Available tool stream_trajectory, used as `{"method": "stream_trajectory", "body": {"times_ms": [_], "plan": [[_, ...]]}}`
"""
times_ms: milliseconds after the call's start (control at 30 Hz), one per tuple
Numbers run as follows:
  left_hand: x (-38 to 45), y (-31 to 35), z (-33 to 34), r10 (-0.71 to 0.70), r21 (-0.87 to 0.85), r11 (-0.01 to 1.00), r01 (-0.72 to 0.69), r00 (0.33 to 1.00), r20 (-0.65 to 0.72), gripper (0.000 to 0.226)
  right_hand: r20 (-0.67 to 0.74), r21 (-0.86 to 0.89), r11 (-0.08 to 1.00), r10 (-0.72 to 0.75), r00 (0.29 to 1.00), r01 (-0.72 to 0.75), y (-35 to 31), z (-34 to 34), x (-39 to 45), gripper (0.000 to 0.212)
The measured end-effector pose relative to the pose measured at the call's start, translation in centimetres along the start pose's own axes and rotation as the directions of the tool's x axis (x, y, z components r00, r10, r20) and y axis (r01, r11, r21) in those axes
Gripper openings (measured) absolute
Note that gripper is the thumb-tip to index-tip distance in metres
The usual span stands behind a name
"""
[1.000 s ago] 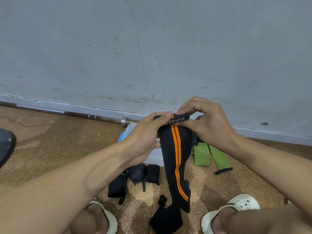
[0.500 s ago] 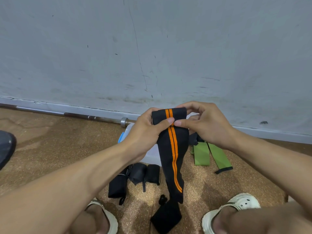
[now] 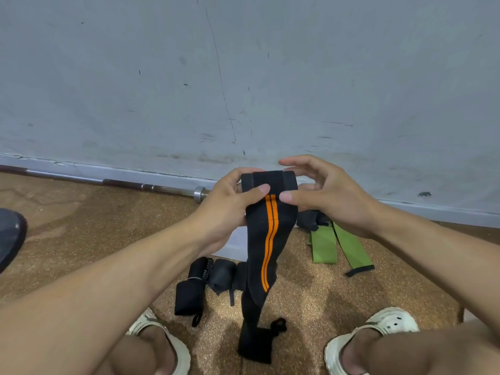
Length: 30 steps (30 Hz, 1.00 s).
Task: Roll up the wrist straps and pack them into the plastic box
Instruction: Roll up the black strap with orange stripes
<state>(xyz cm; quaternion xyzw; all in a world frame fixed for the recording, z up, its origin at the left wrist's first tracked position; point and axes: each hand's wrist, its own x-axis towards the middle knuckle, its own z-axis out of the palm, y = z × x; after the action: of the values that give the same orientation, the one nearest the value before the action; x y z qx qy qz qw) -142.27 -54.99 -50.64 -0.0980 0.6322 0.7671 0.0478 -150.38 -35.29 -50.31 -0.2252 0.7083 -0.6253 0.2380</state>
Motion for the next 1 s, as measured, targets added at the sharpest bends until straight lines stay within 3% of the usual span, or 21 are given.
{"method": "stream_trajectory", "body": {"times_ms": [200,300,400,567,733,900,1000], "plan": [[-0.3,-0.3,0.1,0.039,0.074,0.996,-0.041,0.999,0.029,0.033,0.135,0.019,0.989,0.143,0.98,-0.147,0.6,0.1,0.1,0.045],[-0.3,-0.4,0.0,0.026,0.019,1.0,-0.025,0.999,-0.048,0.04,0.022,-0.067,0.998,0.013,1.0,-0.011,0.6,0.4,0.1,0.034],[-0.3,-0.4,0.2,-0.045,-0.007,0.999,0.045,0.999,0.026,0.038,-0.062,-0.075,0.992,-0.107,0.992,0.102,0.8,0.6,0.2,0.029],[-0.1,0.0,0.1,-0.103,0.116,0.988,0.097,0.994,0.045,0.052,-0.064,-0.134,0.961,-0.25,0.966,0.24,1.3,1.1,0.1,0.031],[0.0,0.2,-0.3,-0.127,0.097,0.988,0.12,0.989,0.074,0.044,-0.075,-0.296,0.879,-0.412,0.908,0.374,1.3,1.0,0.2,0.035],[0.1,0.3,-0.9,-0.085,0.045,0.996,0.082,0.994,0.067,0.034,-0.021,-0.286,0.907,-0.329,0.944,0.309,0.7,0.7,0.3,0.039],[0.2,0.5,-1.3,-0.032,0.042,0.999,0.028,0.996,0.084,0.037,0.024,-0.187,0.971,-0.147,0.989,0.149,-0.3,0.3,0.1,0.056]]}}
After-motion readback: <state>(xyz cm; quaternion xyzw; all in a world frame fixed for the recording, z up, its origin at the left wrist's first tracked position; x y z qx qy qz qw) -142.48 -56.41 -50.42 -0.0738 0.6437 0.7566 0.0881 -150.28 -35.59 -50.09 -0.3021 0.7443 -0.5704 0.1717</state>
